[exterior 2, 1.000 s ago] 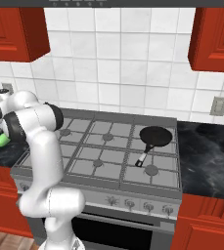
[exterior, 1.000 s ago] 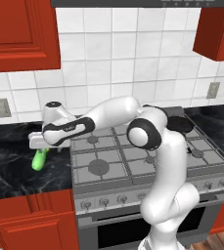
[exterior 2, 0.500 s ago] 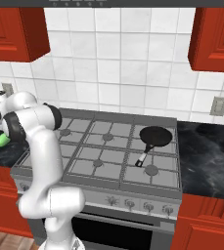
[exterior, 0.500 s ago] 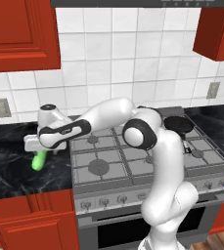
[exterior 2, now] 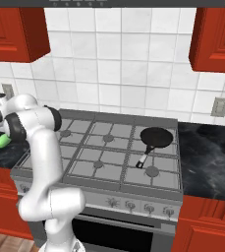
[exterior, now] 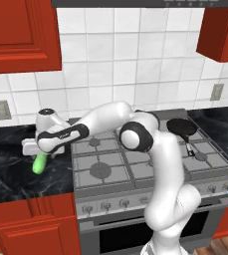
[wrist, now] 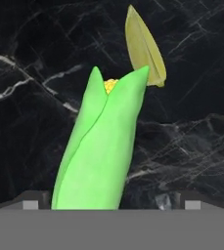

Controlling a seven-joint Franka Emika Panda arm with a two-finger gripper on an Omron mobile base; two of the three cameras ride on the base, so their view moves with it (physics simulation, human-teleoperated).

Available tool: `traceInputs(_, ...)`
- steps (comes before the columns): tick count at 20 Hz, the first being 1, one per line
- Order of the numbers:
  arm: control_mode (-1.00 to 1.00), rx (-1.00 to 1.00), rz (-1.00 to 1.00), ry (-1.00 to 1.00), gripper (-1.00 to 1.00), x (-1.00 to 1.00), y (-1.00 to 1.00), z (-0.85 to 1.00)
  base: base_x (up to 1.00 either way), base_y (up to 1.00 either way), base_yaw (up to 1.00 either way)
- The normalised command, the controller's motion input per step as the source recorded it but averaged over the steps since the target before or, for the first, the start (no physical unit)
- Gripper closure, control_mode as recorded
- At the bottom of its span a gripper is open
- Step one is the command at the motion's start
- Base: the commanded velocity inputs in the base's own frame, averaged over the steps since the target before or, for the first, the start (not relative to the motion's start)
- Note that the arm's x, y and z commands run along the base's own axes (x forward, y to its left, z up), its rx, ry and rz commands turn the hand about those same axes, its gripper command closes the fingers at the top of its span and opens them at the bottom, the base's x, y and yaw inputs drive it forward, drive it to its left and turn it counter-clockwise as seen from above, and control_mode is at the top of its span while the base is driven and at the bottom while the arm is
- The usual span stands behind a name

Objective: Put the corn and lemon wedge in the pan. Then turn on the rear right burner and set the heat to medium.

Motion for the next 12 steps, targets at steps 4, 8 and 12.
traceInputs(4, -1.0, 0.0, 0.0, 0.0, -1.0, 0.36, 0.24, -0.02, 0.0, 0.0, 0.0)
traceInputs(8, -1.0, 0.0, 0.0, 0.0, -1.0, 0.13, 0.15, -0.07, 0.0, 0.0, 0.0)
traceInputs(12, -1.0, 0.0, 0.0, 0.0, -1.0, 0.0, 0.03, -0.25, 0.0, 0.0, 0.0)
